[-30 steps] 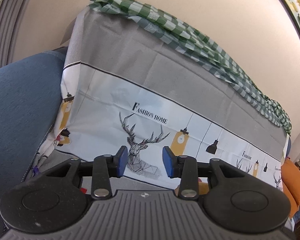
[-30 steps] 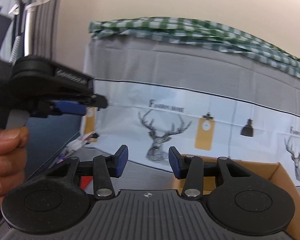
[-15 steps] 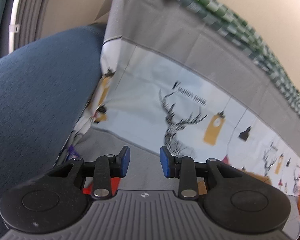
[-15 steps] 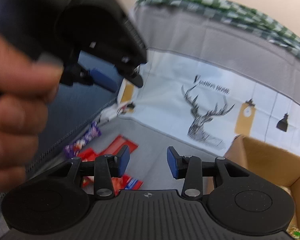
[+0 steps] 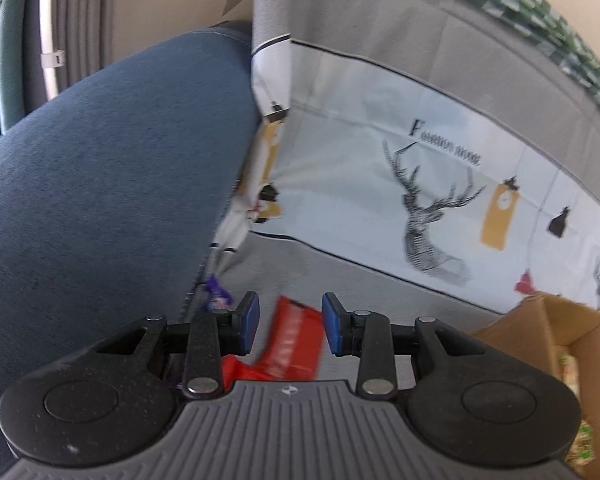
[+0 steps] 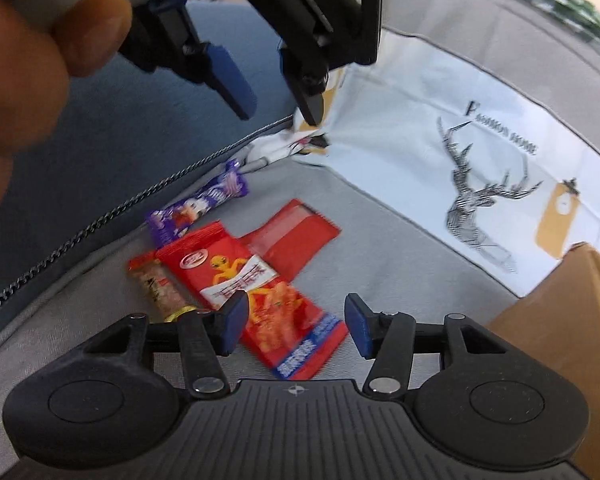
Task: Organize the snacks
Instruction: 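Grasp the red spicy strip bag with the right tool while the left tool grasps the purple candy bar, then carry the red bag in the right tool while the left tool carries the purple candy bar over the box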
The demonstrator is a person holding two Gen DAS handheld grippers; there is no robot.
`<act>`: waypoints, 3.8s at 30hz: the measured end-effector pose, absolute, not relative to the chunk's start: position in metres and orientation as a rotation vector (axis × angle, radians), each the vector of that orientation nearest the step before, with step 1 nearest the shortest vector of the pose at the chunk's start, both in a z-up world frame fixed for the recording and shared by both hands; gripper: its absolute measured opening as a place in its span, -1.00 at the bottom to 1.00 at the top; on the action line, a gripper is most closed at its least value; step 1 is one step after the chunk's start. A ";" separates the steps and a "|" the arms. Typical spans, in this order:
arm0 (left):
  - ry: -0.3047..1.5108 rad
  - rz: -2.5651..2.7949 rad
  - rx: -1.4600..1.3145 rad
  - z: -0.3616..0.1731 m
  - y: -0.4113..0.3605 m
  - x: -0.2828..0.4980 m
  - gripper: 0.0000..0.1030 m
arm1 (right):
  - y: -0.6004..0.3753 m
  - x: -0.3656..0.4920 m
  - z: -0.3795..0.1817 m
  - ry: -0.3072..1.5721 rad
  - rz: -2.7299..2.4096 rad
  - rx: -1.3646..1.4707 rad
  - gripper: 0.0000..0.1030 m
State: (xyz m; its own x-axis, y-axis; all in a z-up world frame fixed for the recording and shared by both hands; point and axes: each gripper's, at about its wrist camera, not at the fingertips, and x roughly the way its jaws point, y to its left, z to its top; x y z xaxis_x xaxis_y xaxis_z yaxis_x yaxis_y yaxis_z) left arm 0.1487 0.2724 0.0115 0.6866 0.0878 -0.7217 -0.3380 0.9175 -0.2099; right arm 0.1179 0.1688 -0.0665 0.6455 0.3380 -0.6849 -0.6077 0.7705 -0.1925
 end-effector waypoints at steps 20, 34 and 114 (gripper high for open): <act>0.818 0.291 -0.309 0.001 0.284 0.152 -0.06 | 0.159 0.131 -0.088 0.798 0.655 -0.342 -0.94; 0.889 0.260 -0.179 -0.011 0.268 0.160 -0.06 | 0.131 0.123 -0.069 0.864 0.429 -0.180 0.33; 0.915 0.199 -0.367 -0.029 0.260 0.181 -0.71 | 0.093 0.132 -0.059 0.845 0.379 0.028 -0.19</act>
